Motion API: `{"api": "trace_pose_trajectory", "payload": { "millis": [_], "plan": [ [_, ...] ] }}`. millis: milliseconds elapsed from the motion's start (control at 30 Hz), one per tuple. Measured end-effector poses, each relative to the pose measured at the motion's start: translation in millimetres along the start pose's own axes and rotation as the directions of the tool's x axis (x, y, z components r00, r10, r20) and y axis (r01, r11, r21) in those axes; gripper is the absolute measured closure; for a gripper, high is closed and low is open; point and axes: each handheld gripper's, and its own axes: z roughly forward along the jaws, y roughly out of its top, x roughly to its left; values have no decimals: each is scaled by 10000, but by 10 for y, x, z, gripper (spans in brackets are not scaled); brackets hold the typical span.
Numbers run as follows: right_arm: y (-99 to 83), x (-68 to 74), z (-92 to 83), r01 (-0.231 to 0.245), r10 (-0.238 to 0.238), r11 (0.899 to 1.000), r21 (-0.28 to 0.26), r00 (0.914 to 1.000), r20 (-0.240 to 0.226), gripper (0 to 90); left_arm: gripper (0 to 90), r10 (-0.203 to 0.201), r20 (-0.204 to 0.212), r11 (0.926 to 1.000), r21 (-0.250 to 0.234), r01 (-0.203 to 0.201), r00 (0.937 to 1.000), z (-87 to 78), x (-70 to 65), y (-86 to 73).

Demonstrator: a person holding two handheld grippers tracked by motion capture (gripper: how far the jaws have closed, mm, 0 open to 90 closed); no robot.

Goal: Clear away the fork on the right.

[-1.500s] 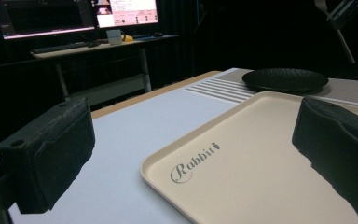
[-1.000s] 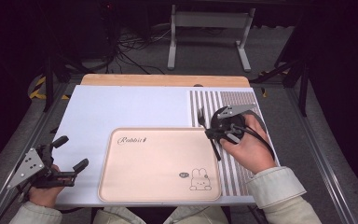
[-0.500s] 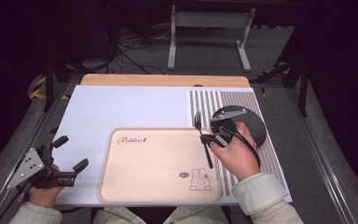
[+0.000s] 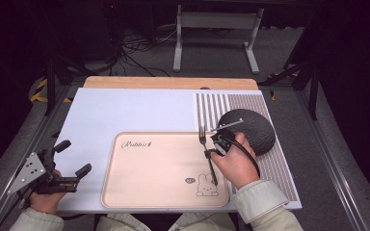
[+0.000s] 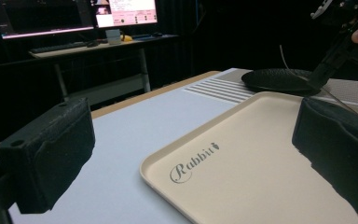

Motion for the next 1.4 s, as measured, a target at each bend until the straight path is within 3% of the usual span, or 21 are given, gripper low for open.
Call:
{"api": "trace_pose_trajectory", "payload": {
  "millis": [600,1000,1400],
  "plan": [
    [-38,-113,241,-1068,1057,9929,534,9942,215,859,1,0,48,10000,34,0,10000,5,2,0],
    [-62,-131,343,-1317,1292,9879,822,9910,354,858,1,0,75,10000,25,0,10000,7,2,2],
    [-76,-133,372,-1262,1204,9829,1339,9914,502,857,1,-4,104,10000,30,3,9999,10,-1,2]
  ]
}}
